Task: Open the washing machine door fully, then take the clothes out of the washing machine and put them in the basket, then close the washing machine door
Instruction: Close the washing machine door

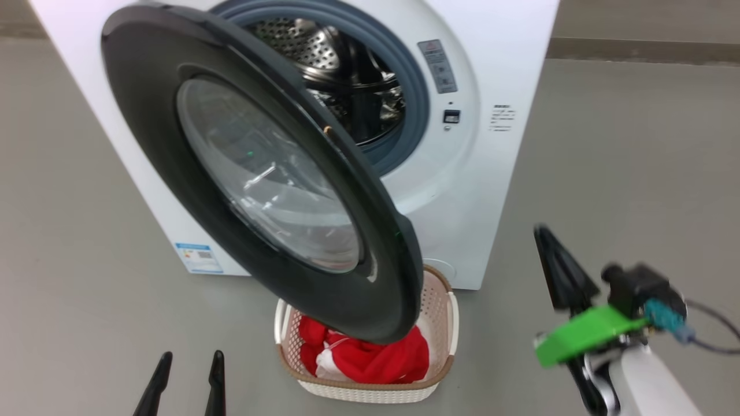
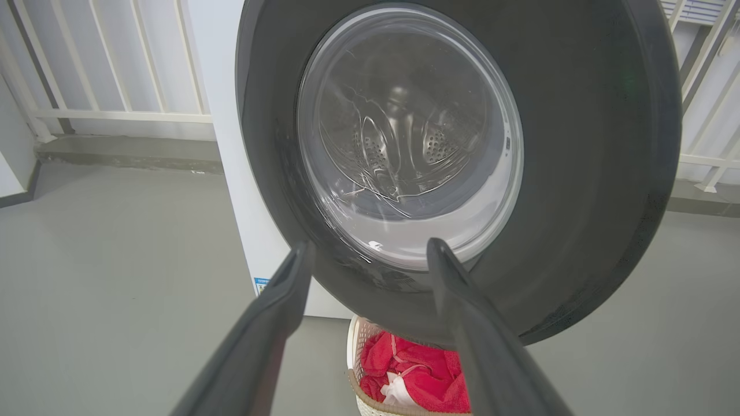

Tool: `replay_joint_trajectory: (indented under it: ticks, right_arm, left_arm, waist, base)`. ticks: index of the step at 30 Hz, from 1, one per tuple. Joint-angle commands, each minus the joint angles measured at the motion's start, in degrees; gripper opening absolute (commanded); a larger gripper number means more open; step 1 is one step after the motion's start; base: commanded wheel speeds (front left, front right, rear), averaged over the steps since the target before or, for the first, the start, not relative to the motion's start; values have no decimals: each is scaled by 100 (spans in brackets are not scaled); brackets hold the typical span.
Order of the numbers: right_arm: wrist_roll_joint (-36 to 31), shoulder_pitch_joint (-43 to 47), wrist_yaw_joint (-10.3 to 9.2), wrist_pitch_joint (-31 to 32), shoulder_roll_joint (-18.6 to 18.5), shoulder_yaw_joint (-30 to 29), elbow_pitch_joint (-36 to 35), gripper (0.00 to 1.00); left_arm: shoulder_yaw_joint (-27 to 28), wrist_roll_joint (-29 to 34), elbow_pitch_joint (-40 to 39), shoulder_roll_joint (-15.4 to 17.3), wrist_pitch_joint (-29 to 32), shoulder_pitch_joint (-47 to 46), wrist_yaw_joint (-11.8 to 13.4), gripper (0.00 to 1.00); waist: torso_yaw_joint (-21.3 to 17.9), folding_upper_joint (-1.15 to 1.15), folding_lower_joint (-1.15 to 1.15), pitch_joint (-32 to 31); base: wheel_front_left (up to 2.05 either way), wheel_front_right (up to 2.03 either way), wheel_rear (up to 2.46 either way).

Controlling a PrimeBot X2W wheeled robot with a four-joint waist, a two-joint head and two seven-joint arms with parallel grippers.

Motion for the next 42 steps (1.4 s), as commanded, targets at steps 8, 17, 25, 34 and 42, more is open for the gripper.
replay_joint_trajectory:
  ticks: [8,17,25,34,42]
  right_arm:
    - [212,-1080,2,-124,-29,649,-1268,0]
    - [416,-1149,2,42,-29,1826,-2437,0]
    - [843,-590,2,727,-29,2566,-2134,0]
    - [1020,-289,2,882,-29,2696,-1290,0]
    - [1140,-479,2,713,-29,2540,-725,0]
  left_arm:
    - [123,56,-210,36,-49,-373,57,100]
    - [52,104,-223,79,-44,-421,70,100]
    - [9,112,-201,98,-81,-454,77,100]
    - [-17,104,-191,123,-107,-479,94,100]
    - [-46,105,-186,145,-128,-507,101,100]
  waist:
    - [239,0,0,105]
    - [339,0,0,38]
    - [426,0,0,12]
    - [446,0,0,52]
    - [430,0,0,77]
  base:
    - [0,0,0]
    - [0,0,0]
    - [0,0,0]
    - [0,0,0]
    - [0,0,0]
